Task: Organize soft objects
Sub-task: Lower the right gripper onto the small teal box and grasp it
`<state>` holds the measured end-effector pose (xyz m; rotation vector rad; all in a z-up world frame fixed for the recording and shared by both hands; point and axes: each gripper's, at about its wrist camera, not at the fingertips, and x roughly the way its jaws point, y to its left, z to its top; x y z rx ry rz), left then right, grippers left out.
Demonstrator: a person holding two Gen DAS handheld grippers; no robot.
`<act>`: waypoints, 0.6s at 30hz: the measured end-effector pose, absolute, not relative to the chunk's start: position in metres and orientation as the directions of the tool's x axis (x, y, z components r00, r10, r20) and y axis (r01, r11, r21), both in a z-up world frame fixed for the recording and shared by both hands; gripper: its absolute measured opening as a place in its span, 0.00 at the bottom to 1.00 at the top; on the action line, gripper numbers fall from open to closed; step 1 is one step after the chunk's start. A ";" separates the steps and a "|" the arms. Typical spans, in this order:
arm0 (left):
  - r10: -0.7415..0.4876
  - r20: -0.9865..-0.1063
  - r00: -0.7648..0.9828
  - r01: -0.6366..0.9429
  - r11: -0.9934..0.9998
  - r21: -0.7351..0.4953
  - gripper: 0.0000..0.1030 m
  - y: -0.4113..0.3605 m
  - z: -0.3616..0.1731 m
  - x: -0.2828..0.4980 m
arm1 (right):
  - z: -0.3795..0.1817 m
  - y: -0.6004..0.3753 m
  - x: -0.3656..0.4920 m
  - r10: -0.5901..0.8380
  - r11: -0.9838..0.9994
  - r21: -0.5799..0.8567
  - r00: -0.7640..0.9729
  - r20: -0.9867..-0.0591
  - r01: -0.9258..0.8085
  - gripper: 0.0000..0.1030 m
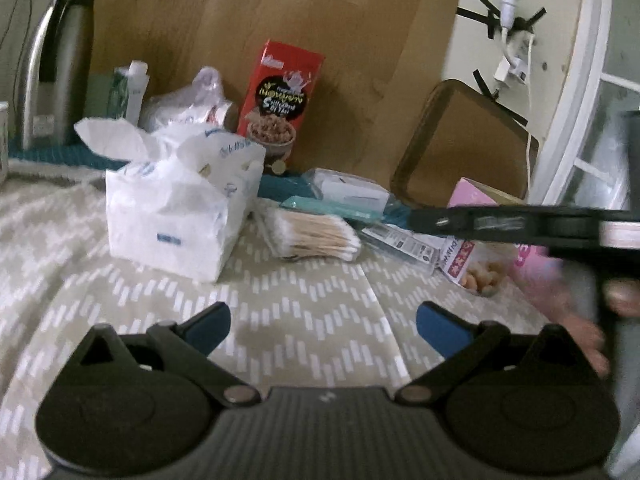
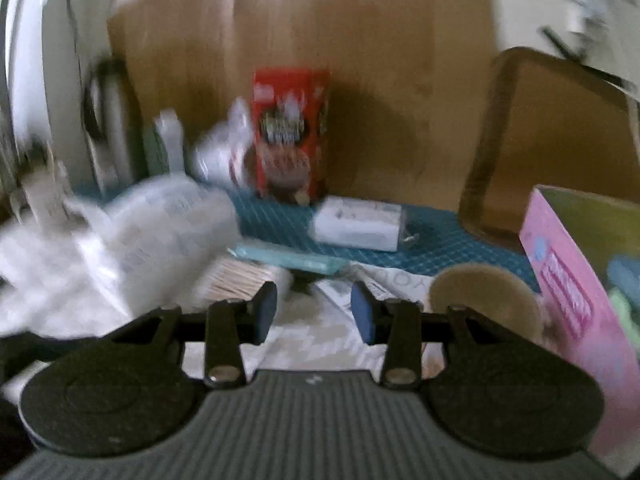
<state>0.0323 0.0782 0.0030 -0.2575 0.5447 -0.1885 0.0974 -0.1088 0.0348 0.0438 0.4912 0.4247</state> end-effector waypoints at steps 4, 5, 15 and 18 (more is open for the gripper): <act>-0.260 -0.469 0.844 0.122 0.944 -0.306 1.00 0.078 0.003 0.030 | 0.021 -0.084 0.143 0.323 0.897 -0.068 0.752 -0.575 -0.437 0.43; -0.260 -0.464 0.846 0.123 0.944 -0.305 1.00 0.078 0.003 0.029 | 0.018 -0.078 0.151 0.312 0.880 -0.113 0.741 -0.595 -0.461 0.43; -0.272 -0.456 0.847 0.114 0.932 -0.344 1.00 0.082 0.003 0.029 | 0.000 -0.015 0.204 0.253 0.613 -0.430 0.680 -0.688 -0.663 0.28; -0.273 -0.453 0.849 0.110 0.929 -0.354 1.00 0.083 0.003 0.030 | 0.000 -0.014 0.203 0.252 0.586 -0.446 0.675 -0.693 -0.677 0.23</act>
